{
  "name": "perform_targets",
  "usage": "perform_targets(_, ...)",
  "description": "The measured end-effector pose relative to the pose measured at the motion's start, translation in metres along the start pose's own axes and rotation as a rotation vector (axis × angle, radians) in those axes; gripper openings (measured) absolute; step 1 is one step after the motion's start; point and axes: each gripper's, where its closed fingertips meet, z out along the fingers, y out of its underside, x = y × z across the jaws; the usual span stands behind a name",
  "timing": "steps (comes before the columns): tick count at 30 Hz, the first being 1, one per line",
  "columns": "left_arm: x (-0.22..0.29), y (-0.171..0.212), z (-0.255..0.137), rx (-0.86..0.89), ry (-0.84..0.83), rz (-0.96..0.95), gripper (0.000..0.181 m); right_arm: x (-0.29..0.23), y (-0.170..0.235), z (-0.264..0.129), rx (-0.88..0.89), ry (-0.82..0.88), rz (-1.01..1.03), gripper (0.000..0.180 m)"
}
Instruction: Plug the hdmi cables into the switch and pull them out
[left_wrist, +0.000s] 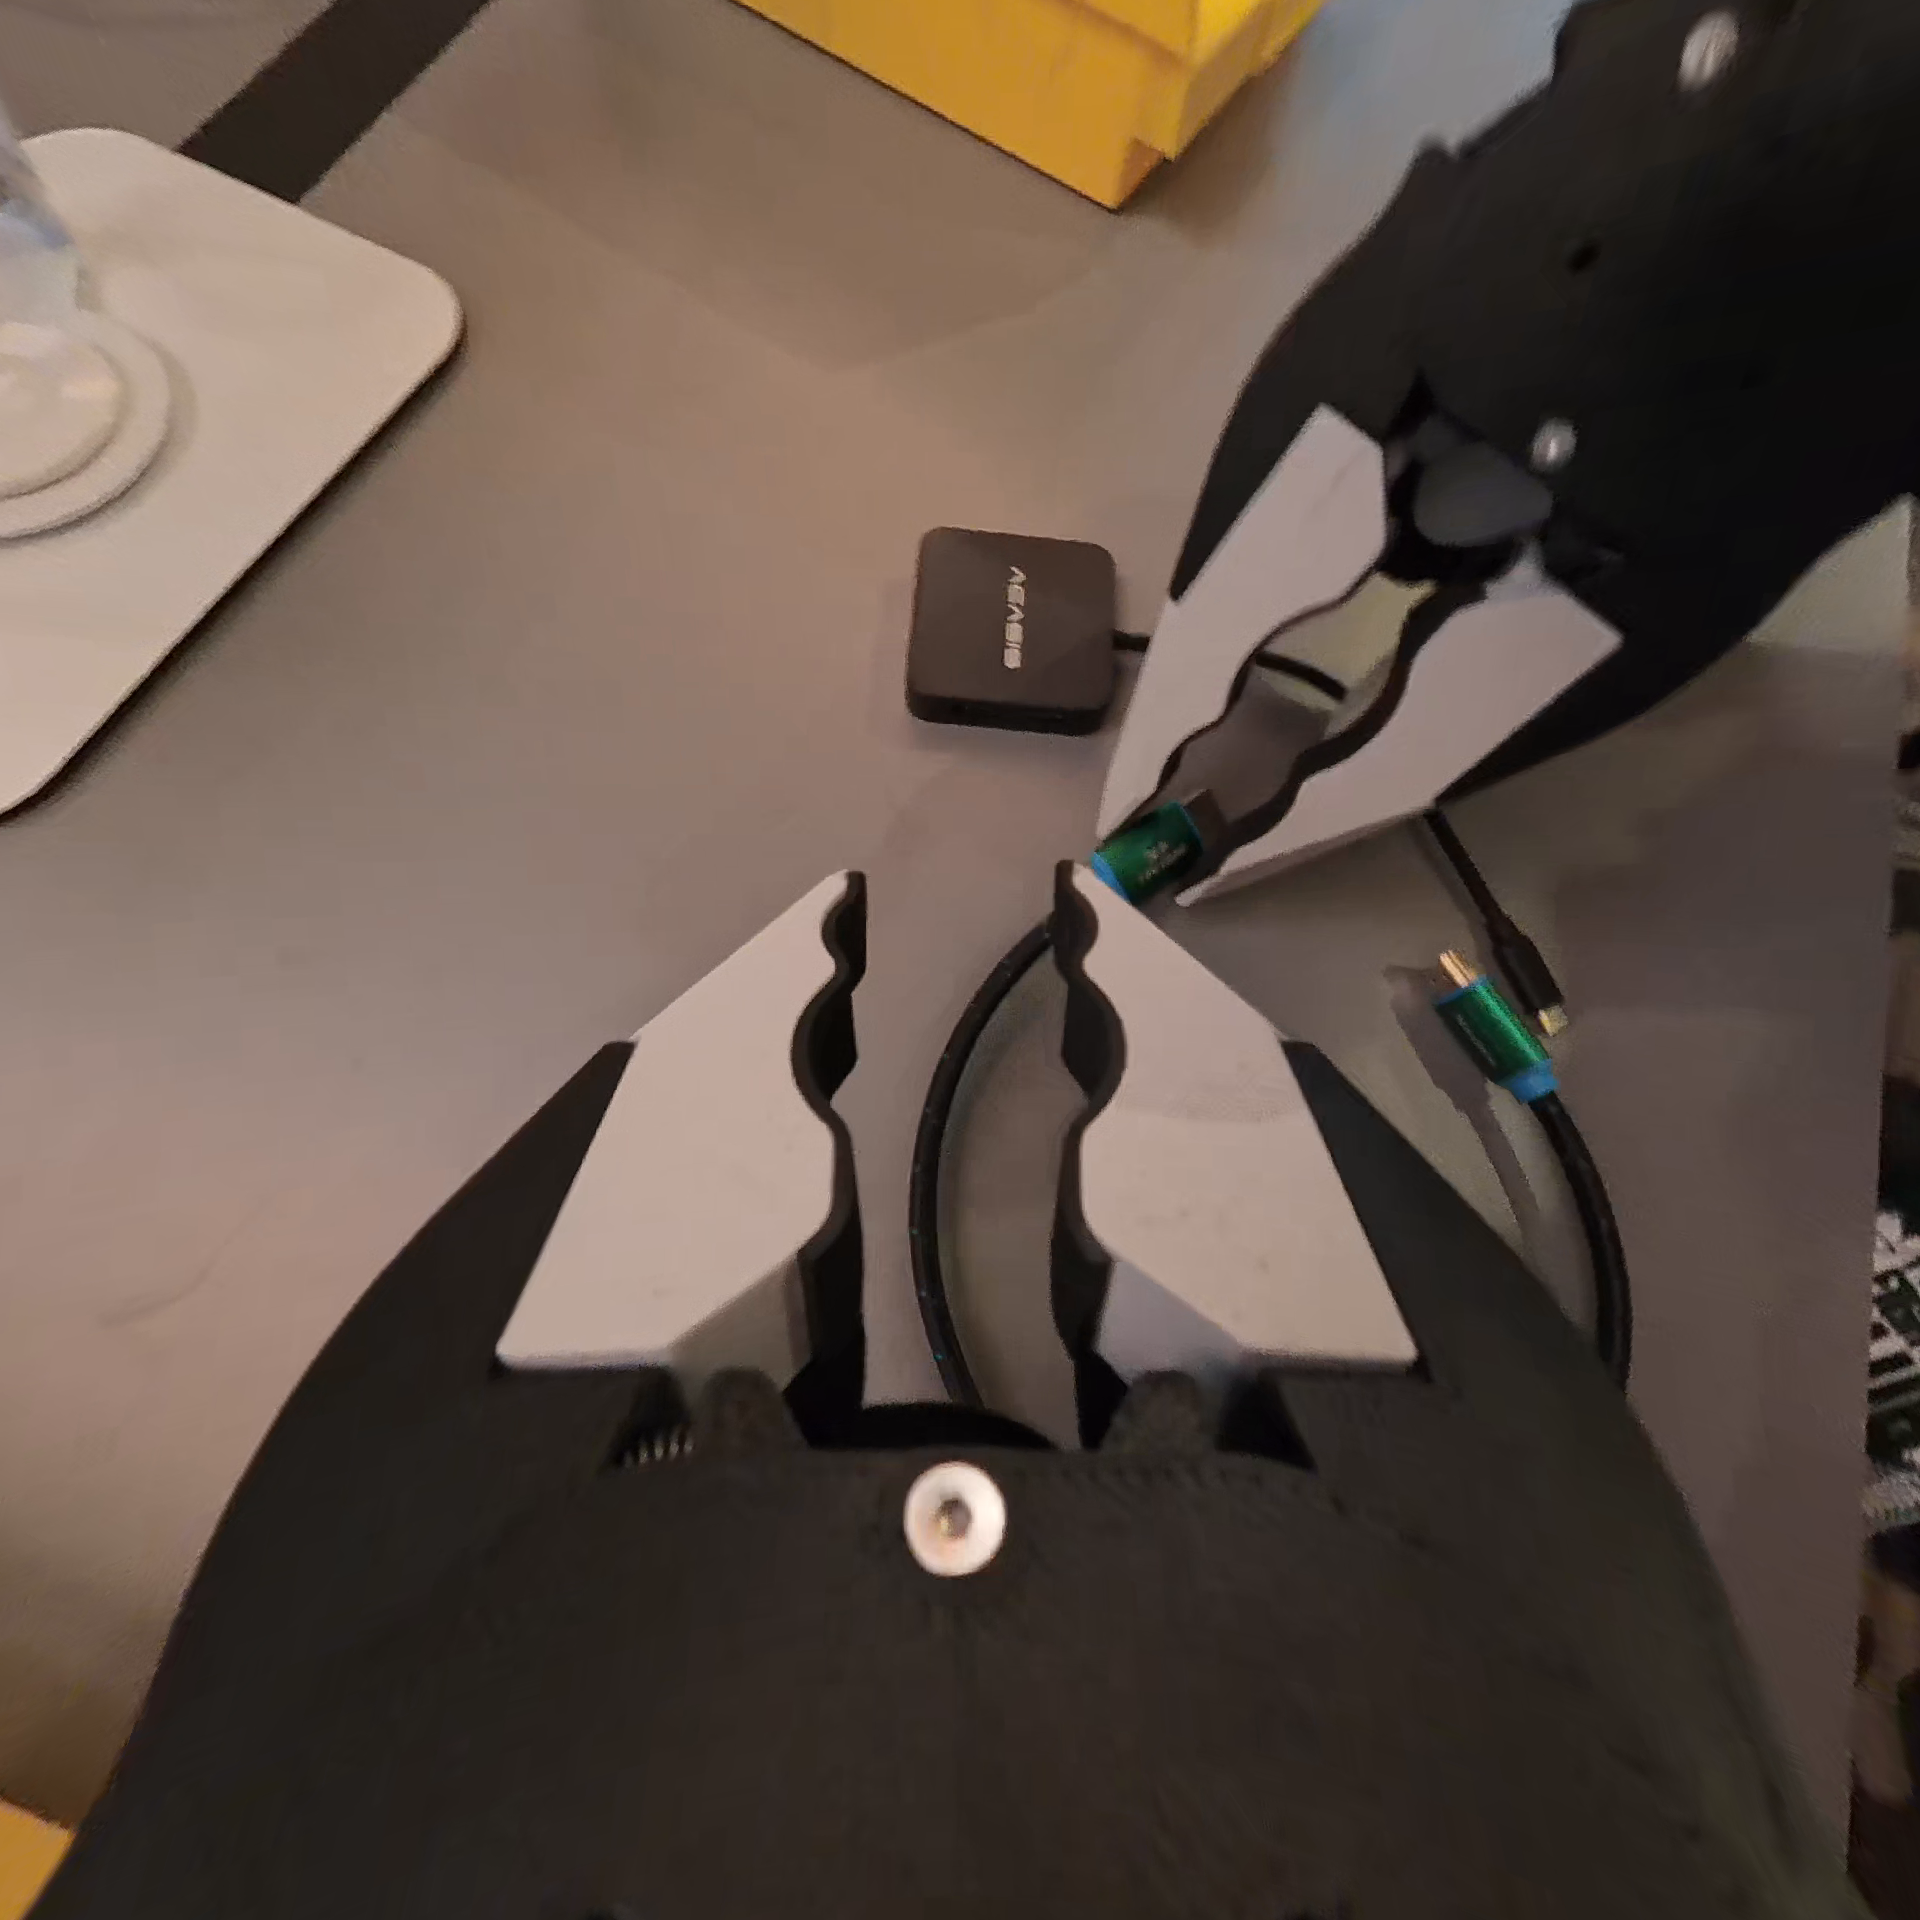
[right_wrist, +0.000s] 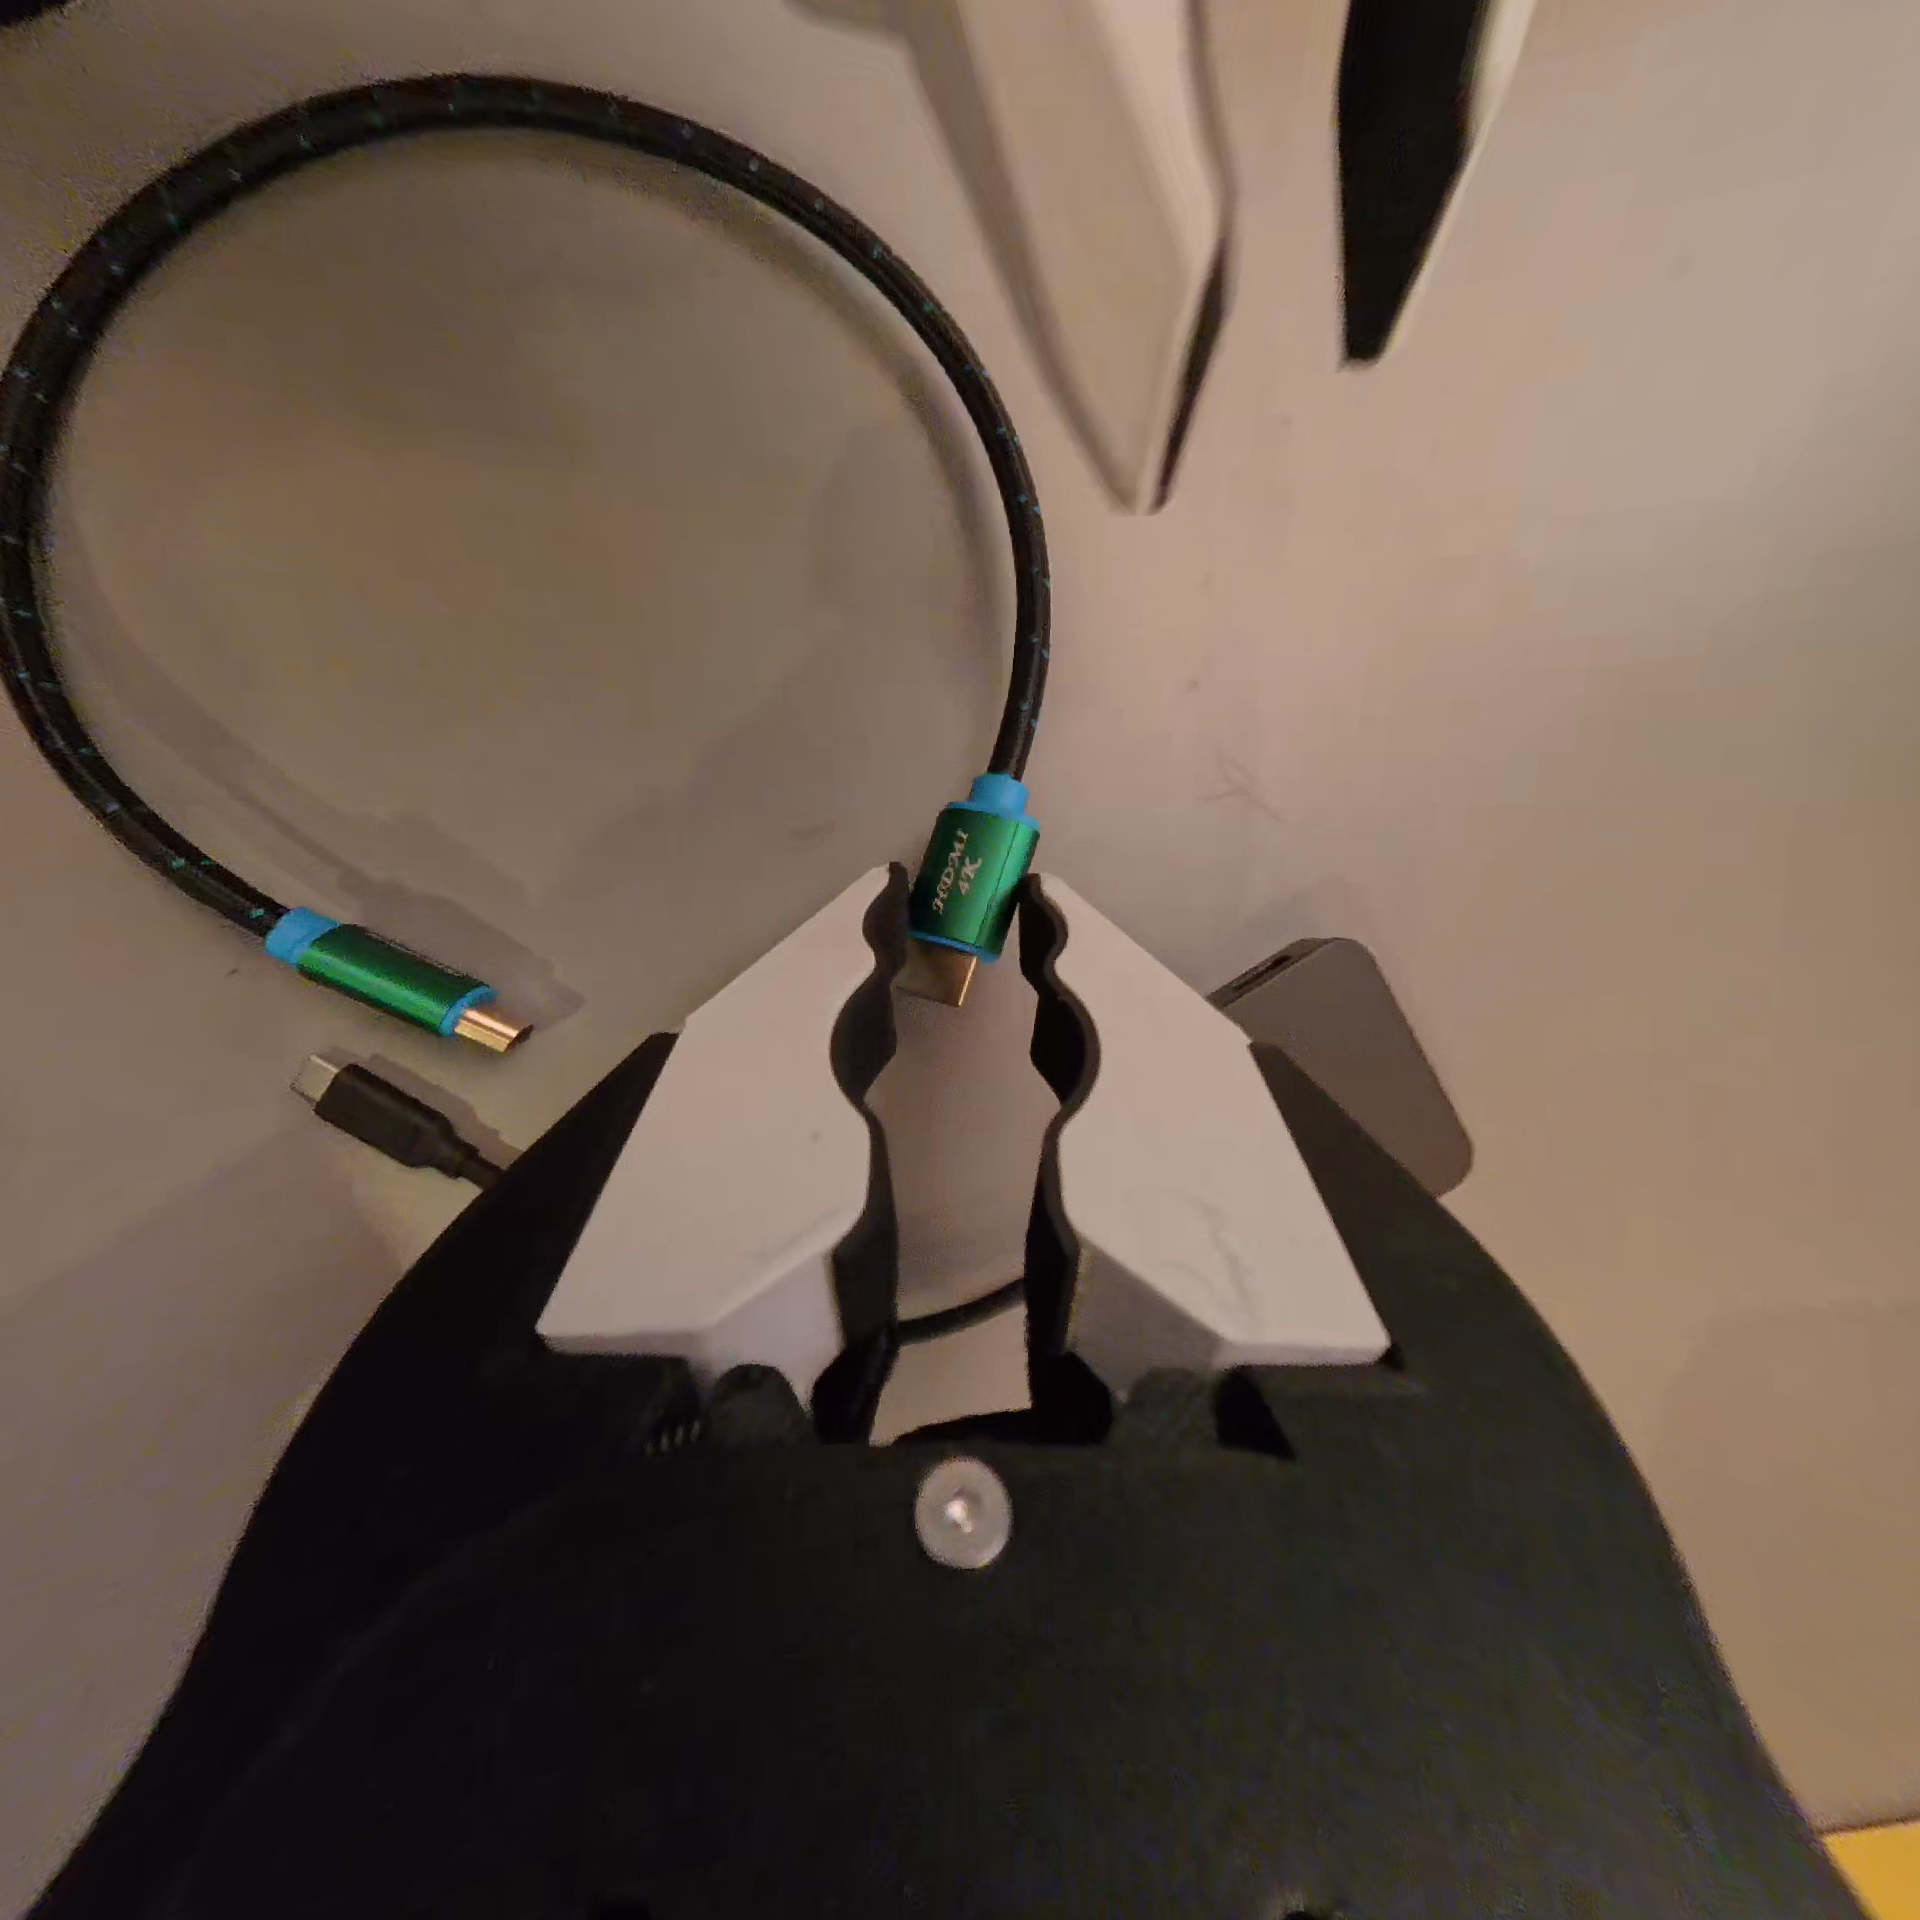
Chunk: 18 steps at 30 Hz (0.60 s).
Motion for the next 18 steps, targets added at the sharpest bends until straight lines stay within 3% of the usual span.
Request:
perform_targets(6,0.025,0.015,0.009,-0.070,0.047,0.306,0.044,0.002,-0.016,-0.017,0.098,0.023,-0.107,0.018)
perform_targets(8,0.026,0.017,0.011,-0.083,0.022,0.382,0.039,0.000,-0.020,-0.020,0.113,0.008,-0.135,0.018)
perform_targets(12,0.024,0.033,0.021,-0.161,0.002,0.439,0.009,-0.002,-0.027,-0.025,0.141,-0.001,-0.176,0.018)
perform_targets(16,0.022,0.039,0.024,-0.199,0.012,0.403,0.005,0.005,-0.026,-0.023,0.126,0.053,-0.217,0.017)
perform_targets(17,0.019,0.041,0.024,-0.216,0.004,0.382,0.004,0.011,-0.027,-0.024,0.122,0.095,-0.224,0.022)
perform_targets(18,0.014,0.042,0.023,-0.231,-0.014,0.345,0.004,0.017,-0.029,-0.026,0.117,0.145,-0.231,0.044)
